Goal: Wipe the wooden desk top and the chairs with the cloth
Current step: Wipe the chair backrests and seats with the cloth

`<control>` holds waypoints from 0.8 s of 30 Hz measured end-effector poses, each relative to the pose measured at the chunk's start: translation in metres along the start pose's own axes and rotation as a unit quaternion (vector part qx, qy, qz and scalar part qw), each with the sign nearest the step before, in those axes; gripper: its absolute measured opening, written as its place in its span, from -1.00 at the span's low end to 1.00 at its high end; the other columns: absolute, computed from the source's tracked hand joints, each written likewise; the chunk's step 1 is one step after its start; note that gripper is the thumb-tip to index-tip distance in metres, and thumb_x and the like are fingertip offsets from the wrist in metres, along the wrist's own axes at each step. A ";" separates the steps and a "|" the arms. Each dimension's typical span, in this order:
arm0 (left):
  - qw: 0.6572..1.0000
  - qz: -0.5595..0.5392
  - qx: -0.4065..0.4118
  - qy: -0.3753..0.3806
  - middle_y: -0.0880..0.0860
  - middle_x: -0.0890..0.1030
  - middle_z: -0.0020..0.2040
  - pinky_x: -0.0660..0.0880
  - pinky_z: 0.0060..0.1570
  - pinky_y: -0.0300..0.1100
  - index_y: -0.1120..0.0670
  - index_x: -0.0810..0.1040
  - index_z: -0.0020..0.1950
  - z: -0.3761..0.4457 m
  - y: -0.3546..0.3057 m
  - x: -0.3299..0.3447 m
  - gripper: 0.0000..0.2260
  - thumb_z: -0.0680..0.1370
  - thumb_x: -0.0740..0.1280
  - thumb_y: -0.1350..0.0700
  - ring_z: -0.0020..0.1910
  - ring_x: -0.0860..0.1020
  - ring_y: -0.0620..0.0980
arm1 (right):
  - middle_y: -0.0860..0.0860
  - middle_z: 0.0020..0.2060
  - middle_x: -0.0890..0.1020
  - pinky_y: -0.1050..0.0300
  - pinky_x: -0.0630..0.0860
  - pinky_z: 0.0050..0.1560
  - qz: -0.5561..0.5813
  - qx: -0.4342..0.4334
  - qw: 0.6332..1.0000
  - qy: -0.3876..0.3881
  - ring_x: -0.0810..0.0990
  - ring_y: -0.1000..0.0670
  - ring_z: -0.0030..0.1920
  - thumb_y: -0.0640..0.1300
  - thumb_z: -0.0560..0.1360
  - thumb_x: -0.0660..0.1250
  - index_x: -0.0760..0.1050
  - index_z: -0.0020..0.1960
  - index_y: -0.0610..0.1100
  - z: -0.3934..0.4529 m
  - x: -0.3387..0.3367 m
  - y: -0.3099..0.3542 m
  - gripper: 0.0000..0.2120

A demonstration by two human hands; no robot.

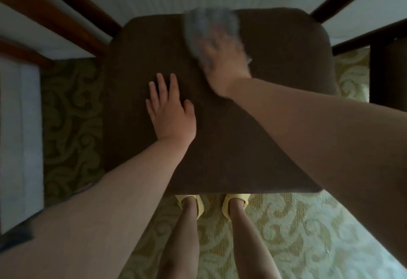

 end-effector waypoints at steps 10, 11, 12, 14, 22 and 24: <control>0.989 0.048 0.017 0.137 0.01 -0.14 0.59 -0.05 0.52 0.05 -0.03 -0.09 0.58 -0.004 0.036 -0.037 -0.41 0.63 0.15 0.05 0.56 -0.13 0.04 | 0.03 0.57 -0.07 -0.14 -0.17 0.50 0.012 0.076 0.997 0.005 -0.15 0.01 0.55 -0.13 0.60 0.13 -0.01 0.56 0.16 -0.094 0.027 0.035 -0.40; 0.983 0.066 0.031 0.167 0.01 -0.13 0.59 -0.04 0.52 0.05 -0.03 -0.08 0.58 -0.008 0.033 -0.045 -0.41 0.63 0.14 0.03 0.56 -0.11 0.04 | 0.06 0.57 -0.09 -0.13 -0.18 0.51 0.019 0.056 0.996 0.061 -0.16 0.02 0.55 -0.12 0.61 0.12 -0.03 0.55 0.19 -0.107 0.022 0.042 -0.40; 0.977 0.076 0.044 0.196 0.01 -0.12 0.59 -0.03 0.52 0.04 -0.04 -0.07 0.58 -0.013 0.030 -0.054 -0.42 0.64 0.14 0.02 0.56 -0.08 0.04 | 0.08 0.57 -0.08 -0.14 -0.18 0.51 0.021 0.047 0.992 0.112 -0.16 0.04 0.55 -0.12 0.62 0.11 -0.03 0.55 0.21 -0.116 0.015 0.047 -0.41; 0.967 0.077 0.056 0.234 0.00 -0.12 0.59 0.00 0.52 0.04 -0.05 -0.07 0.58 -0.030 0.023 -0.076 -0.42 0.64 0.14 0.01 0.56 -0.04 0.04 | 0.11 0.56 -0.01 -0.12 -0.16 0.52 0.028 0.058 0.985 0.160 -0.09 0.06 0.54 -0.12 0.63 0.11 0.01 0.54 0.23 -0.131 -0.007 0.052 -0.44; 0.976 0.083 0.125 0.160 -0.02 -0.07 0.59 0.03 0.52 0.02 -0.09 -0.02 0.57 -0.094 -0.033 -0.205 -0.41 0.62 0.20 0.01 0.56 -0.04 0.02 | 0.06 0.55 0.09 -0.10 -0.07 0.52 0.148 0.169 0.973 0.041 0.06 -0.02 0.53 -0.15 0.62 0.14 0.11 0.51 0.23 -0.186 -0.176 0.086 -0.46; 0.976 0.064 0.159 0.133 -0.02 -0.06 0.59 0.03 0.52 0.01 -0.09 0.00 0.57 -0.104 -0.052 -0.235 -0.43 0.63 0.19 0.01 0.56 -0.04 0.02 | 0.06 0.54 0.12 -0.11 -0.02 0.52 0.151 0.170 0.974 0.005 0.10 -0.04 0.52 -0.14 0.62 0.13 0.13 0.50 0.22 -0.205 -0.211 0.088 -0.48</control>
Point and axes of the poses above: each hand's wrist, its own z-axis towards the middle knuckle, its own x-axis out of the palm, y = z × x, the point moved 1 cm from there along z, towards the middle knuckle
